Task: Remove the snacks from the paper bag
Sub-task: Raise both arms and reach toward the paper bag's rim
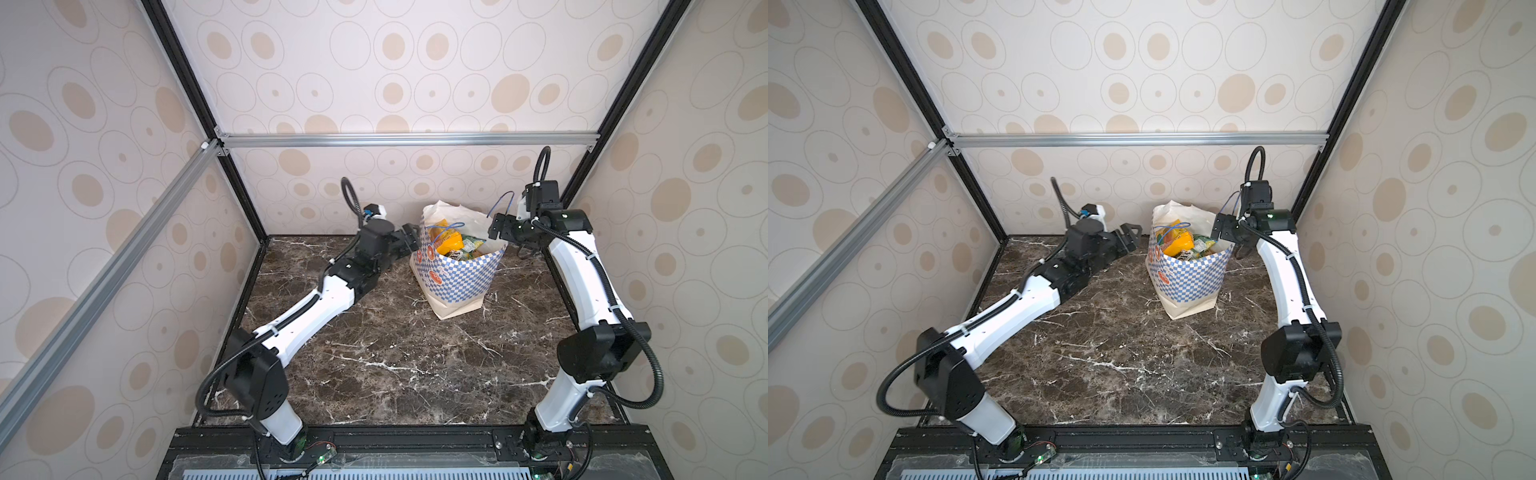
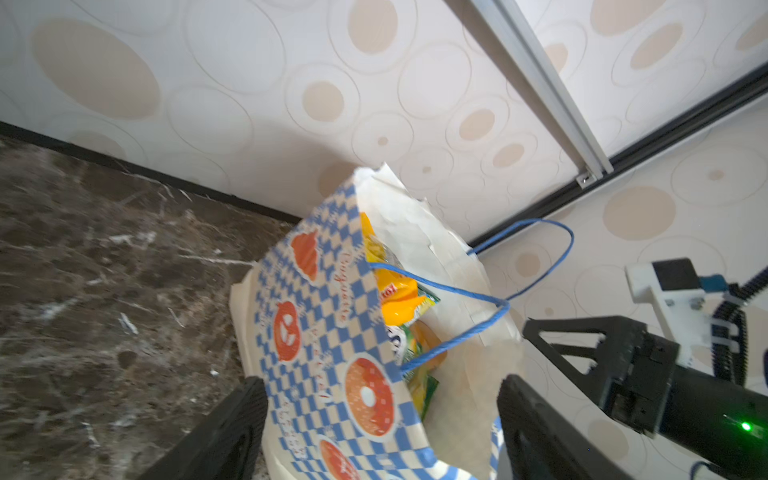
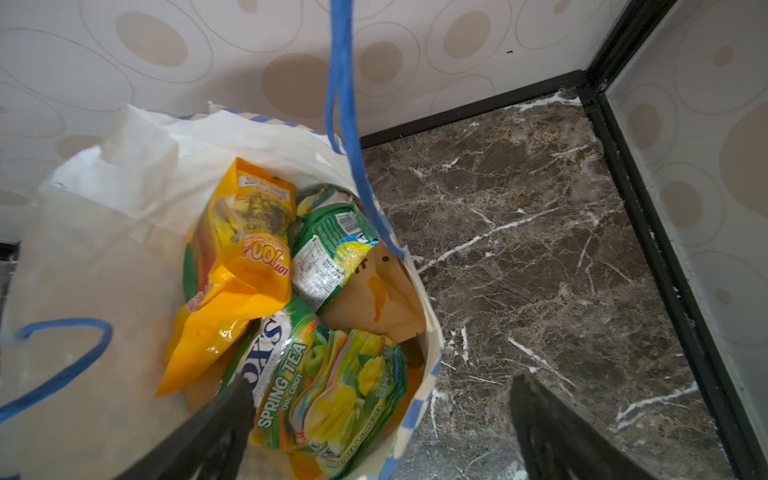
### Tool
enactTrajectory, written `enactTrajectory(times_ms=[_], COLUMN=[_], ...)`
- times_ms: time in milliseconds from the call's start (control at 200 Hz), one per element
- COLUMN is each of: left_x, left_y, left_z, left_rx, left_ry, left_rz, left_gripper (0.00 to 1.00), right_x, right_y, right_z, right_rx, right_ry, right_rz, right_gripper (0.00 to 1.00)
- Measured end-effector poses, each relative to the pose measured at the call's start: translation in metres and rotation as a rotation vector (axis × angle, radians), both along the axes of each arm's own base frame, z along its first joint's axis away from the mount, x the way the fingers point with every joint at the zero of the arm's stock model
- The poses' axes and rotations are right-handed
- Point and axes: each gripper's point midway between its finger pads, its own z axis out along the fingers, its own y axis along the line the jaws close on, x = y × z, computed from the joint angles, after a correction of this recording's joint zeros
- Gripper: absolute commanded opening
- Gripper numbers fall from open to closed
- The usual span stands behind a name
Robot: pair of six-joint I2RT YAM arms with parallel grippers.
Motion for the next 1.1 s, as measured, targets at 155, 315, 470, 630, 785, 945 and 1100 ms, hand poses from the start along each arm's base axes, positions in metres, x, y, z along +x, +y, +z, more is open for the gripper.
enactTrajectory(times_ms=[155, 315, 470, 630, 785, 945, 1100], left_x=[0.011, 0.021, 0.031, 0.034, 0.041, 0.057, 0.068], left_y=[-0.050, -0.062, -0.053, -0.033, -0.013, 0.005, 0.016], left_z=[0.000, -0.029, -0.036, -0.044, -0.051, -0.056, -0.053], left_rx=[0.030, 0.095, 0.155, 0.229, 0.274, 0.269, 0.251], left_ry=[0.039, 0.087, 0.103, 0.122, 0.143, 0.196, 0.192], left_rz=[-0.060, -0.047, 0.017, 0.096, 0.137, 0.127, 0.114], left_gripper=[0.89, 0.88, 0.85, 0.84, 0.82, 0.83, 0.83], right_x=[0.023, 0.044, 0.048, 0.048, 0.048, 0.048, 0.049], right_y=[-0.003, 0.002, 0.007, 0.011, 0.015, 0.020, 0.022], right_z=[-0.010, -0.029, -0.045, -0.042, -0.040, -0.041, -0.046], right_rx=[-0.013, -0.001, 0.019, 0.029, 0.045, 0.068, 0.077], right_ry=[0.008, 0.047, 0.085, 0.080, 0.076, 0.080, 0.089], right_rz=[0.010, 0.042, 0.066, 0.088, 0.108, 0.124, 0.131], right_gripper=[0.99, 0.95, 0.85, 0.76, 0.66, 0.65, 0.65])
